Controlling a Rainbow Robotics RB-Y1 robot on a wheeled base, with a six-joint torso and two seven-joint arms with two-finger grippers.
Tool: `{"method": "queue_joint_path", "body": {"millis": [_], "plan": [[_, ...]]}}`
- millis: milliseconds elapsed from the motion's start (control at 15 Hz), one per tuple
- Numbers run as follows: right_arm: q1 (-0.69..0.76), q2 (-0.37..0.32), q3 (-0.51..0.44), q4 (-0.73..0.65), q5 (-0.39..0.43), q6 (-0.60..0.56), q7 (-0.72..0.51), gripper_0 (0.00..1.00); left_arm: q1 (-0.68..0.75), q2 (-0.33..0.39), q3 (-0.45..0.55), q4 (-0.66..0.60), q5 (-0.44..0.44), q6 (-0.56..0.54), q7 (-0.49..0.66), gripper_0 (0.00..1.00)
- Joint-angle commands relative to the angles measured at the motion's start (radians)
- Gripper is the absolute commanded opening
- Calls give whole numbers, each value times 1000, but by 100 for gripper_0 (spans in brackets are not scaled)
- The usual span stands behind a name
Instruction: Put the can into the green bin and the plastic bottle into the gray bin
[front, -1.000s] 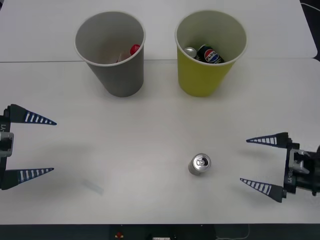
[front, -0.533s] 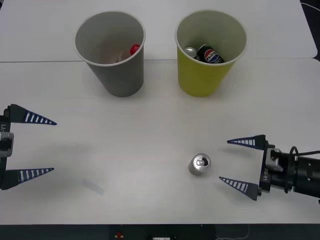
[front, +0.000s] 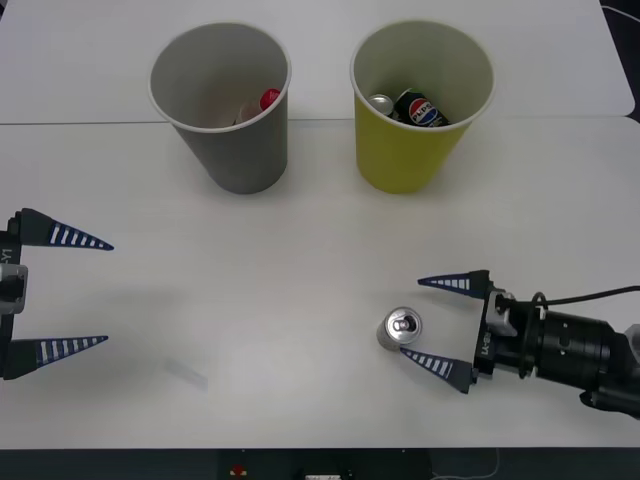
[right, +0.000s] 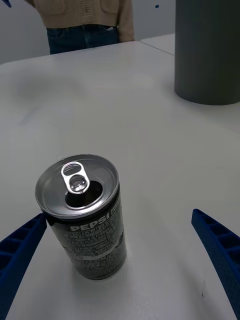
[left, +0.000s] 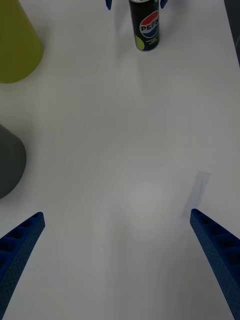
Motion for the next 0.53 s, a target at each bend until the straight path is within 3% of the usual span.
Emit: {"method": "queue_joint_path", "body": {"millis": [67,533], "plan": [[-5,31,2,1,30,13,1,100,0,0,0,0,0,0,0,100],[-7,77,15,3,63,44,2,100,0,0,0,0,0,0,0,100]]}}
